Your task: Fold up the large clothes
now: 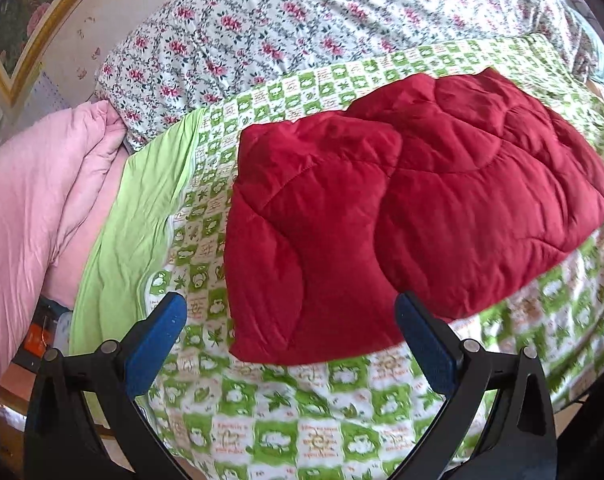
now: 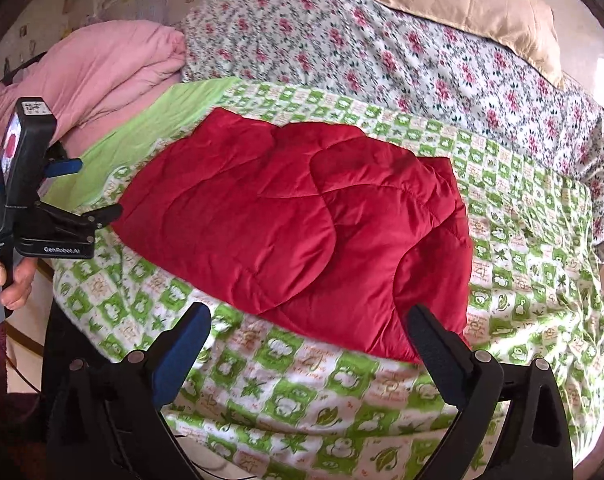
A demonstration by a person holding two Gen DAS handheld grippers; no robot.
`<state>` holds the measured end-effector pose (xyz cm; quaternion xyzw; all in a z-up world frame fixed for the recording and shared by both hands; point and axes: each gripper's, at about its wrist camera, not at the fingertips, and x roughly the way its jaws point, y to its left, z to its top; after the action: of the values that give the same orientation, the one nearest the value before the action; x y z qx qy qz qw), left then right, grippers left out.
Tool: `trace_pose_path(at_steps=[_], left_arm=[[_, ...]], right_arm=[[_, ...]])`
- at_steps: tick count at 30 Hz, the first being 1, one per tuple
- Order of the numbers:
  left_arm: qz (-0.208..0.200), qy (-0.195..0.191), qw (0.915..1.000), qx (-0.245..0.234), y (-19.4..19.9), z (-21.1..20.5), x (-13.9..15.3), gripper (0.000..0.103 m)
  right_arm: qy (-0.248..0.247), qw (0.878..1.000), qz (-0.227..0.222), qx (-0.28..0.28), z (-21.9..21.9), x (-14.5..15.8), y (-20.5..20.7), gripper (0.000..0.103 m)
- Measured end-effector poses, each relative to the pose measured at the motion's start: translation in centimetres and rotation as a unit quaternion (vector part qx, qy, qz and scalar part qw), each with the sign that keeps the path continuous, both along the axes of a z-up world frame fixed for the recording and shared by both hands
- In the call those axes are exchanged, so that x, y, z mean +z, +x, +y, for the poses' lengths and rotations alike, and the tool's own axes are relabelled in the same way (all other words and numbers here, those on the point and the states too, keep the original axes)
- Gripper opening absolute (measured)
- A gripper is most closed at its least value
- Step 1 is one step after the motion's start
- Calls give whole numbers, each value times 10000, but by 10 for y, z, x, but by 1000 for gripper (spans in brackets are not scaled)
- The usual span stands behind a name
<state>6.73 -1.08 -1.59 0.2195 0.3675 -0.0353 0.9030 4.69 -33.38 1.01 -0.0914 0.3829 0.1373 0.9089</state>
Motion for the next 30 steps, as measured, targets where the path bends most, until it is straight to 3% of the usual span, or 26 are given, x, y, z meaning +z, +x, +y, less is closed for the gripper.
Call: trace_pose_path(at_steps=[14, 30], left_arm=[[325, -8, 9995, 1, 24, -19, -14, 103], [484, -133, 9986, -153, 25, -23, -16, 103]], right_arm=[[59, 9987, 506, -100, 2, -33, 40, 99], [-15, 9983, 577, -72, 4, -33, 53, 99]])
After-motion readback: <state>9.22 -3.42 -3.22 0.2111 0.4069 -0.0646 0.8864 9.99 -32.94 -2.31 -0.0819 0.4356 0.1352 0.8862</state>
